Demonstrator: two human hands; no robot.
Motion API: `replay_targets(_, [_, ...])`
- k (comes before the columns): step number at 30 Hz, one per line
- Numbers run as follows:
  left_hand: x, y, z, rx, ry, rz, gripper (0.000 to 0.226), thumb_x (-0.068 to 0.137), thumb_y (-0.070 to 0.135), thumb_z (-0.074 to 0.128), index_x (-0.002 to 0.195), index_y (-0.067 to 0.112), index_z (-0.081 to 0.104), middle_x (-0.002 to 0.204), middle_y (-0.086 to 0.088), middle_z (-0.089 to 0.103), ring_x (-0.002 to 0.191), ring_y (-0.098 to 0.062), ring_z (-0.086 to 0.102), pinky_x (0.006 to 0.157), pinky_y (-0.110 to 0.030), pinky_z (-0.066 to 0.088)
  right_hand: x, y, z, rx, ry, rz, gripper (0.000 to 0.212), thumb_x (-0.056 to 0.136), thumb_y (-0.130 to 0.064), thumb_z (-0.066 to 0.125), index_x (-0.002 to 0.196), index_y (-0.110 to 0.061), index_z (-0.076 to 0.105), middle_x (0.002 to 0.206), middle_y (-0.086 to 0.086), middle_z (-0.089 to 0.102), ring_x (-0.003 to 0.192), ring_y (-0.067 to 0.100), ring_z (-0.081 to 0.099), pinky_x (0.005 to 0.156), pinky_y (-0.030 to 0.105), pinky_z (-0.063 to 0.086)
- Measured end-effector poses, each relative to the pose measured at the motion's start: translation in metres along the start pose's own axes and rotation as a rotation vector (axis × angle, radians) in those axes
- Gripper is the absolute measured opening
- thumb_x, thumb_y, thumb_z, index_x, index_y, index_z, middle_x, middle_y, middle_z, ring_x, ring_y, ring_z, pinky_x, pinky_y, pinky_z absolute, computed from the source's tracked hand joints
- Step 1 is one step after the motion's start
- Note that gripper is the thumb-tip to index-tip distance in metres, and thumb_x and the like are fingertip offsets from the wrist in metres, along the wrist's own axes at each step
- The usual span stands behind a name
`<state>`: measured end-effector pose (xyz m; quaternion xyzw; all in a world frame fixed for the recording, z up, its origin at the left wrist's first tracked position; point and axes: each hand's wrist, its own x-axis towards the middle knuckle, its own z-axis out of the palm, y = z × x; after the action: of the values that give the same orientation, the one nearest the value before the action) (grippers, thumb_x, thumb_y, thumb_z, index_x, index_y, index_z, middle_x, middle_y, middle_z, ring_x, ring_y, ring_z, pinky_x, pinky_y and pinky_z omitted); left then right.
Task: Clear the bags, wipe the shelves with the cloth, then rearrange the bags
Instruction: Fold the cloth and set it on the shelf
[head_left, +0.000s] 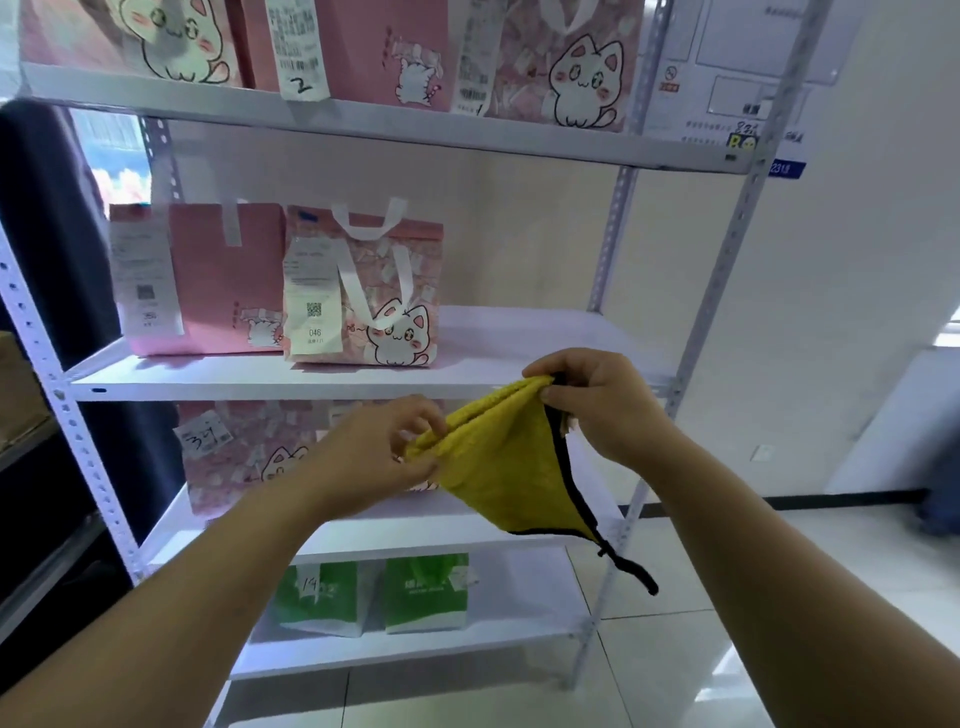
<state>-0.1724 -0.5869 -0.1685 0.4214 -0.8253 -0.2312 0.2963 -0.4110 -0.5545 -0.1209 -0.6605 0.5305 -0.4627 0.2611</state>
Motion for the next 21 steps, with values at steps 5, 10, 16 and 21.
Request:
replay_targets(5, [0.025, 0.006, -0.003, 0.025, 0.265, 0.126, 0.02, 0.087, 0.015, 0.062, 0.097, 0.031, 0.054, 0.087, 0.018, 0.058, 0.078, 0.005, 0.056, 0.061, -0.008, 0.04, -0.004, 0.016, -0.018, -0.223, 0.007, 0.021, 0.024, 0.086, 0.006, 0.056, 0.087, -0.017, 0.066, 0.077, 0.003, 0.067, 0.072, 0.022, 0.064, 0.072, 0.04, 0.054])
replay_targets(10, [0.055, 0.009, 0.002, 0.096, 0.124, 0.158, 0.018, 0.09, 0.021, 0.058, 0.108, 0.024, 0.06, 0.092, 0.012, 0.059, 0.081, 0.003, 0.053, 0.068, -0.013, 0.041, -0.008, 0.033, -0.025, -0.41, 0.135, 0.039, 0.023, 0.09, -0.001, 0.051, 0.096, -0.02, 0.064, 0.078, -0.01, 0.063, 0.067, 0.0, 0.058, 0.056, 0.007, 0.04])
replay_targets(16, [0.086, 0.024, 0.015, 0.145, 0.095, 0.215, 0.01, 0.091, 0.027, 0.057, 0.098, 0.029, 0.062, 0.089, 0.013, 0.065, 0.062, 0.0, 0.057, 0.058, -0.018, 0.042, -0.004, 0.05, -0.054, -0.468, 0.214, 0.101, 0.021, 0.093, -0.008, 0.05, 0.09, -0.027, 0.058, 0.08, -0.013, 0.059, 0.061, 0.009, 0.06, 0.058, 0.023, 0.048])
replay_targets(21, [0.129, 0.044, 0.022, -0.264, 0.036, 0.089, 0.012, 0.09, 0.014, 0.059, 0.087, 0.025, 0.063, 0.09, 0.006, 0.066, 0.057, -0.014, 0.069, 0.052, -0.023, 0.056, 0.023, 0.06, -0.086, -0.101, 0.253, 0.171, 0.02, 0.095, -0.001, 0.047, 0.094, -0.016, 0.06, 0.092, 0.01, 0.063, 0.06, 0.024, 0.069, 0.051, 0.029, 0.056])
